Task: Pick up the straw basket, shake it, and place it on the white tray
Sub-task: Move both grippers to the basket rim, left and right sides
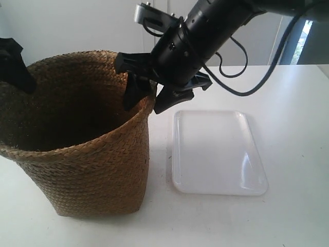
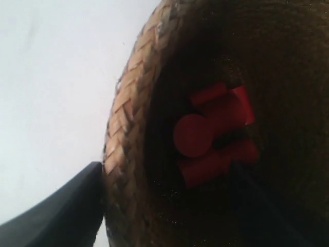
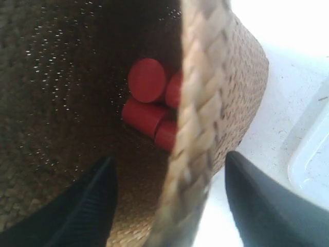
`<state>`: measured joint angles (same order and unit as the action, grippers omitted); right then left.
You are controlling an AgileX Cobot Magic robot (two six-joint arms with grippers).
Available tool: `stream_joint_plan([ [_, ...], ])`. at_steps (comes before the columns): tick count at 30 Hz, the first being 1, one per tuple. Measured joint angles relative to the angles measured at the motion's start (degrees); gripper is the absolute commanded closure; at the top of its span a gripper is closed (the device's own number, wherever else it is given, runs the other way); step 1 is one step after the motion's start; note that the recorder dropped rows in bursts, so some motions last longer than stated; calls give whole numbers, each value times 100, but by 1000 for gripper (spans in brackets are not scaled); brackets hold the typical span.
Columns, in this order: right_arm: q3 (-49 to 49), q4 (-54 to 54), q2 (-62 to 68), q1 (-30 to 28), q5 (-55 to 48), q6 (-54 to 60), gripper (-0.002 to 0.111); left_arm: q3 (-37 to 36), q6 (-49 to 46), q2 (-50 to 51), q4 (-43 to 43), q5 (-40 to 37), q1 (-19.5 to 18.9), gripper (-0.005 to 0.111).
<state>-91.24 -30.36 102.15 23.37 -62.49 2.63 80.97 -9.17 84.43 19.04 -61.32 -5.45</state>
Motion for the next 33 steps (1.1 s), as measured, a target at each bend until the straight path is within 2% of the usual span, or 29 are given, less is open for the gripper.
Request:
stream_joint_plan([
  [8,0,0,189,0,0,-45,51,0,-61,254,0,-140,0,40],
  [15,0,0,189,0,23,-45,51,-89,-77,421,24,-173,0,63],
  [17,0,0,189,0,46,-45,58,-89,-77,442,84,-173,0,74],
  [19,0,0,189,0,57,-45,70,-89,-84,442,191,-134,0,87],
  [21,0,0,189,0,69,-45,89,-89,-144,442,315,-104,0,99],
  [23,0,-21,200,0,78,-77,109,-89,-210,442,466,-76,0,107],
  [33,13,-35,165,0,404,-70,108,-164,-680,418,840,208,-41,107],
])
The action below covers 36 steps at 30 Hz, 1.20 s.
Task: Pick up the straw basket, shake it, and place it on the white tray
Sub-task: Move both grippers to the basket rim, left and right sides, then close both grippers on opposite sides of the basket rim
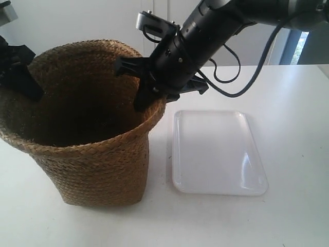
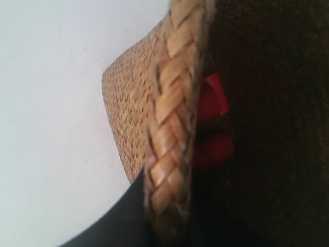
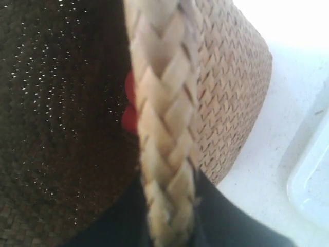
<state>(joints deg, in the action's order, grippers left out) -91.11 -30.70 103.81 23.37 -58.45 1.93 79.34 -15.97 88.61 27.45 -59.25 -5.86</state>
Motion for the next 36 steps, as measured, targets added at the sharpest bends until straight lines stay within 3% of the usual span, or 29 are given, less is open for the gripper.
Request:
stream_joint_plan([
  [3,125,36,-205,0,331,77,108,-239,-75,-213,49,458,52,107],
  [11,836,1185,-1200,123,1480,-145,108,-1239,-127,-1455,112,2396,710,107],
  [20,1959,2742,-2167,883,2608,-1460,108,-2124,-151,-2475,-186,3825,1500,107],
  [26,2618,4430,-2278,1389,2856,-3175,108,-2748,-140,-2860,-290,4512,1780,107],
  [33,3222,7425,-2599,1944,2694,-6406,108,-3232,-140,-3237,-313,5020,1834,107],
  [36,3318,7880,-2718,2096,2623,-6879,108,-3305,-140,-3275,-293,5196,1845,107],
])
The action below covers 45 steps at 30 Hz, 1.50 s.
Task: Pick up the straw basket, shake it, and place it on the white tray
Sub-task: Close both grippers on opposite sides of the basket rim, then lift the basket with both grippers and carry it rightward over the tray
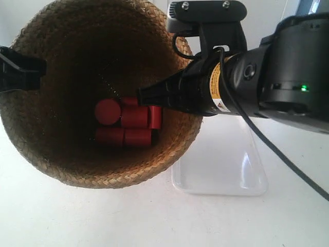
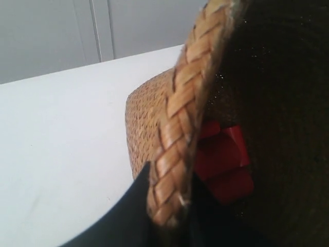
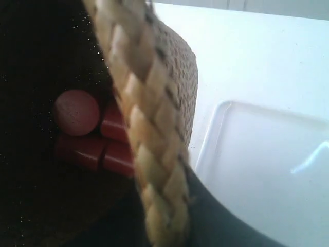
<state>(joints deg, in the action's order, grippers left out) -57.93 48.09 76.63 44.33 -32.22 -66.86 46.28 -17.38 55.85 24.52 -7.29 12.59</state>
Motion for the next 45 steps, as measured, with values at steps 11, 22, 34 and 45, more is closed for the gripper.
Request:
stream_joint_plan([
  [11,44,204,-35,72,-37,-140,108,-57,-21,-10,5,264,11,107],
  [22,44,427,-35,72,-135,-140,108,-57,-363,190,-148,338,11,107],
  [34,44,401,-133,103,-157,-79,108,-57,-395,129,-148,139,11,107],
  [45,69,1572,-224,210,-252,-605,108,-111,-230,-100,-96,162,11,107],
])
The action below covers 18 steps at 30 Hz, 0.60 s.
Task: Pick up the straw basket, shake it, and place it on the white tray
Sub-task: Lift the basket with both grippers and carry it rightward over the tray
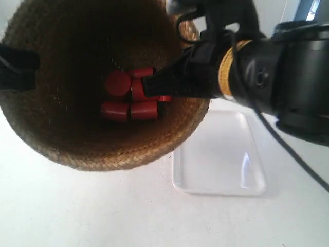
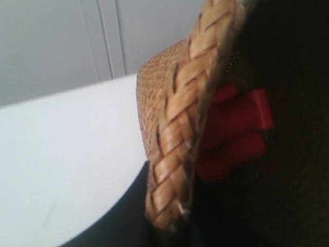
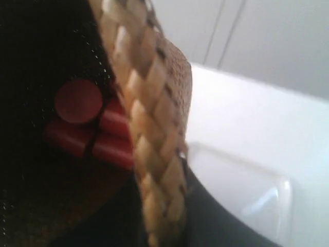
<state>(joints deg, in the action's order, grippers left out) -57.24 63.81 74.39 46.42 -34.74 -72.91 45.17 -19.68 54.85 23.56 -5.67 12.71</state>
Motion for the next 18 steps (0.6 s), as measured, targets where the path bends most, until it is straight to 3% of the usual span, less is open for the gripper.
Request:
stream_joint_plan([
  [1,-87,-845,-92,173,-277,565,108,37,13,-87,-14,-650,73,107],
  [3,-19,-985,-601,496,-64,584,108,15,36,-647,-41,-755,207,107],
  [4,44,-560,-659,509,86,273,108,-65,35,-760,-41,-460,230,107],
  [5,201,559,-541,393,67,-556,108,-228,35,-704,-30,230,255,107],
  [6,230,778,-395,322,7,-737,108,-240,12,-567,-30,390,255,107],
  [9,318,-193,-548,545,-28,-204,108,-184,-2,-635,-67,-760,318,107],
  [11,545,835,-899,650,240,-694,108,-340,-2,-1026,-45,-307,354,107],
  [13,719,1790,-667,423,-59,-1354,108,-462,-2,-758,-4,379,379,107],
  [16,759,735,-961,514,111,-977,108,-195,86,-713,11,-613,525,107],
  [18,955,1318,-1387,561,418,-1129,108,-153,96,-956,-18,-424,603,107],
])
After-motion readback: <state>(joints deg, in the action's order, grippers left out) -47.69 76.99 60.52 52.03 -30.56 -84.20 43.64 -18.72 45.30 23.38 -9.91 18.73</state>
